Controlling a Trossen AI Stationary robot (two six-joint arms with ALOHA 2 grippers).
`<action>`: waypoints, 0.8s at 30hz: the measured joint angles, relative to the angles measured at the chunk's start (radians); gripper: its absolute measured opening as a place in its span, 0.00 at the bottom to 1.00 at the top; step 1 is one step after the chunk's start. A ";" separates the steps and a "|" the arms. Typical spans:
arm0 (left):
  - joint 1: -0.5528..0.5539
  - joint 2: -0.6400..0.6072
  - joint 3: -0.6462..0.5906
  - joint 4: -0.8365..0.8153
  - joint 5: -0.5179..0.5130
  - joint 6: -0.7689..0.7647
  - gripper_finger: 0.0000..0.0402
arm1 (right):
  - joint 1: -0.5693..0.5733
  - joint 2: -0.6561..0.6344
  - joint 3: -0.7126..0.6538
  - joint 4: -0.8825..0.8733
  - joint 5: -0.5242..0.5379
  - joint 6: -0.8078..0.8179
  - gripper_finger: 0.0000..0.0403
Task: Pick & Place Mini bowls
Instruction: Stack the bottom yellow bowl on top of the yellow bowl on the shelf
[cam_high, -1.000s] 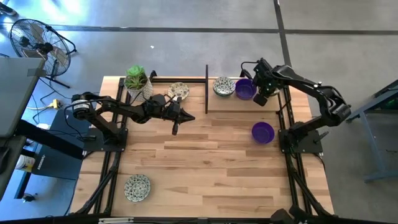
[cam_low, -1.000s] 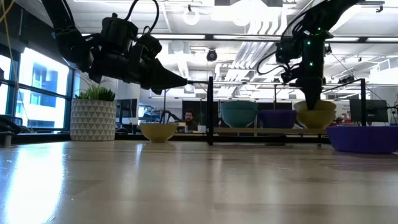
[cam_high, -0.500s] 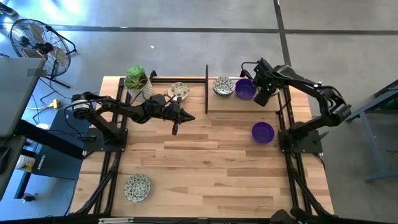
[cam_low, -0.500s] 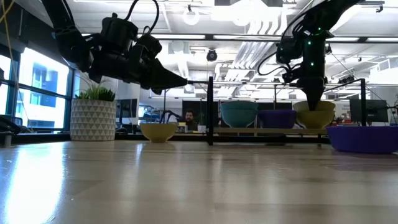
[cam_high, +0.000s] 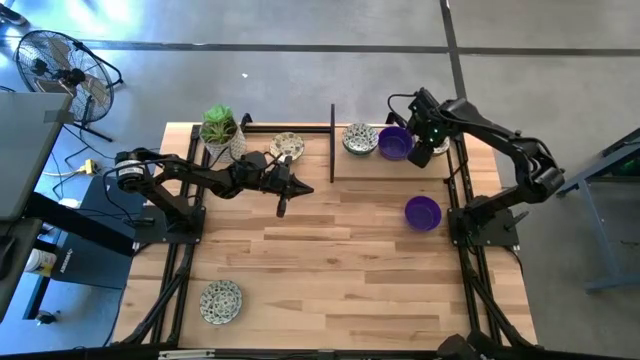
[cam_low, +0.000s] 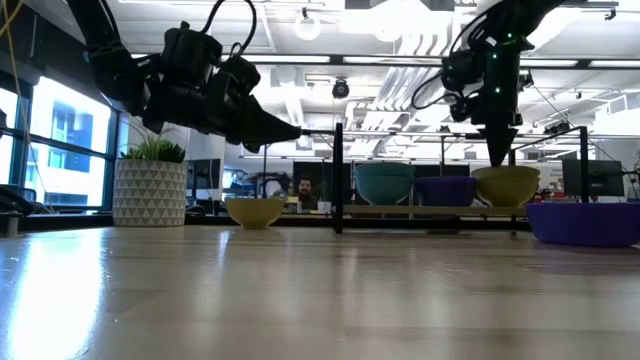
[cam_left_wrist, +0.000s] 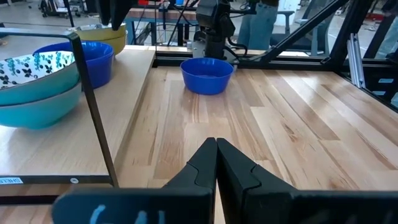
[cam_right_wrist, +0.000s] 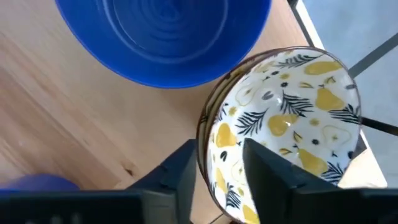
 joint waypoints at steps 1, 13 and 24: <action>0.000 0.000 0.000 0.001 0.000 0.000 0.00 | 0.000 0.000 -0.004 0.005 -0.001 0.000 0.26; 0.000 0.000 0.000 0.000 0.001 0.000 0.00 | -0.003 0.000 -0.017 0.021 0.005 -0.010 0.04; 0.000 0.000 0.000 0.000 0.007 -0.001 0.00 | -0.003 0.000 -0.017 0.025 -0.019 -0.010 0.03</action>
